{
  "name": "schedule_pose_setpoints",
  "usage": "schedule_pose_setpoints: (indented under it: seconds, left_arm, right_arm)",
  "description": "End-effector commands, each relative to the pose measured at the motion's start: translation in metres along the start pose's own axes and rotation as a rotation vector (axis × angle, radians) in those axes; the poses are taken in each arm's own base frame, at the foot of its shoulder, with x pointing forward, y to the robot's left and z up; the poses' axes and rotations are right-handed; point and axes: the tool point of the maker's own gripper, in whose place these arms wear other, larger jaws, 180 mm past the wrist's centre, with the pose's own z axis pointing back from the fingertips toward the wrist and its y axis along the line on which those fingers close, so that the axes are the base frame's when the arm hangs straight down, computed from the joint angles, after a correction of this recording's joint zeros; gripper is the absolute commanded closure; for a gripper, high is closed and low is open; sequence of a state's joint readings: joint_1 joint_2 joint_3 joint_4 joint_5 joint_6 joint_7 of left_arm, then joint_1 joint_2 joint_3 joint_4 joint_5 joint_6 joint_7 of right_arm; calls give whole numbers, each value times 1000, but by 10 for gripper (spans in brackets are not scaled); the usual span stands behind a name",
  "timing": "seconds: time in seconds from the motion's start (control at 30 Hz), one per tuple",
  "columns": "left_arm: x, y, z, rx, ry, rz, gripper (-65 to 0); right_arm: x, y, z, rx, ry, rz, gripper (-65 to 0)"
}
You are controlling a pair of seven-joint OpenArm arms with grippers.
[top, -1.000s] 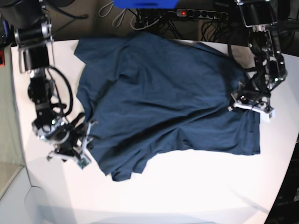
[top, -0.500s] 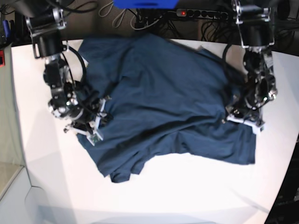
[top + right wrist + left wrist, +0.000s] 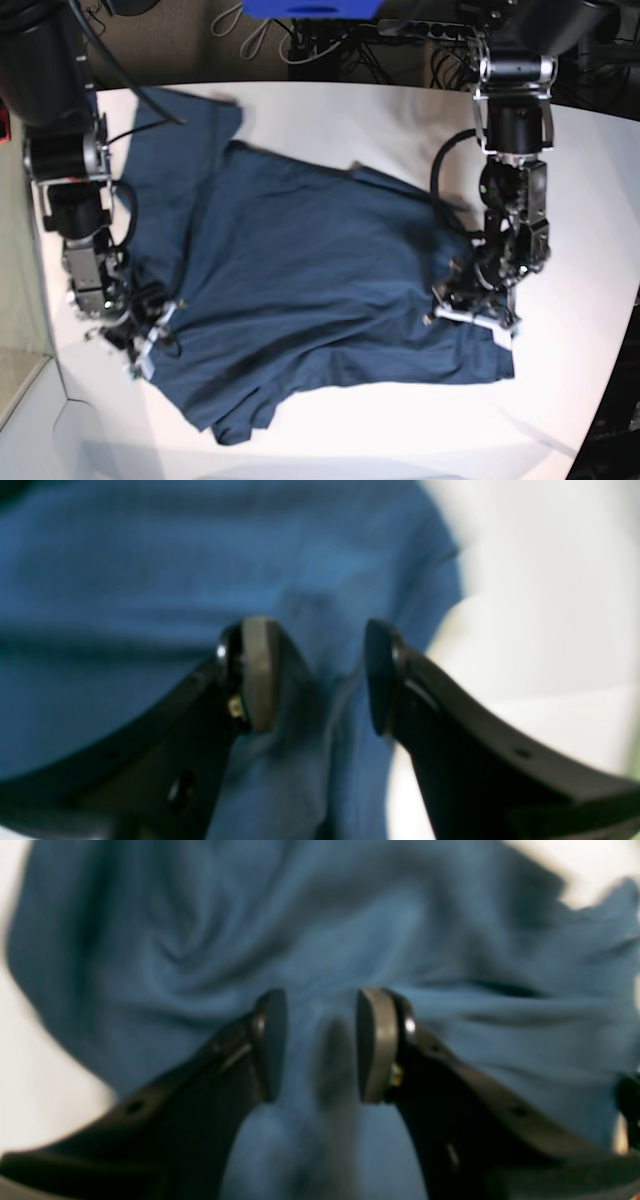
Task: Layout the t-shirt on the table in an organized manner, then fold the t-shirt properly
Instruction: 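Grasp the shirt with both grippers and pull it to smooth it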
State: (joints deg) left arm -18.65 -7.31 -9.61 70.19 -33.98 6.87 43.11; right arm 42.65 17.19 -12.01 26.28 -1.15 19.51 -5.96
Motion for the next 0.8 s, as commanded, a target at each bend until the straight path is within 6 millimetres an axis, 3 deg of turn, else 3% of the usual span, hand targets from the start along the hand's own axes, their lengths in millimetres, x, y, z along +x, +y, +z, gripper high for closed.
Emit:
schedule_pose_setpoints:
  seconds: [0.0, 0.07, 0.2, 0.37, 0.53, 0.63, 0.77]
  left_arm:
    - [31, -22, 16, -72, -68, -19, -234]
    - [30, -45, 40, -155, -71, -38, -234]
    - [-10, -59, 70, -234, -5, -44, -234]
    - [-107, -64, 71, -265, 194, 42, -234]
    - [-187, -57, 62, -229, 386, 74, -234]
    - [-207, -52, 59, -210, 443, 79, -234]
    - [-212, -52, 59, -209, 452, 89, -234]
  right_arm:
    - [64, -14, 6, -26, -153, 4, -284]
    - [80, -28, 16, -55, -173, 35, -284]
    - [78, -20, 31, -57, -152, 92, -284]
    - [60, 8, 55, -32, -174, 170, -286]
    - [42, 30, 65, -1, -171, 190, -286]
    - [34, 39, 64, 16, -162, 183, -286]
    - [32, 40, 63, 19, -157, 181, -286]
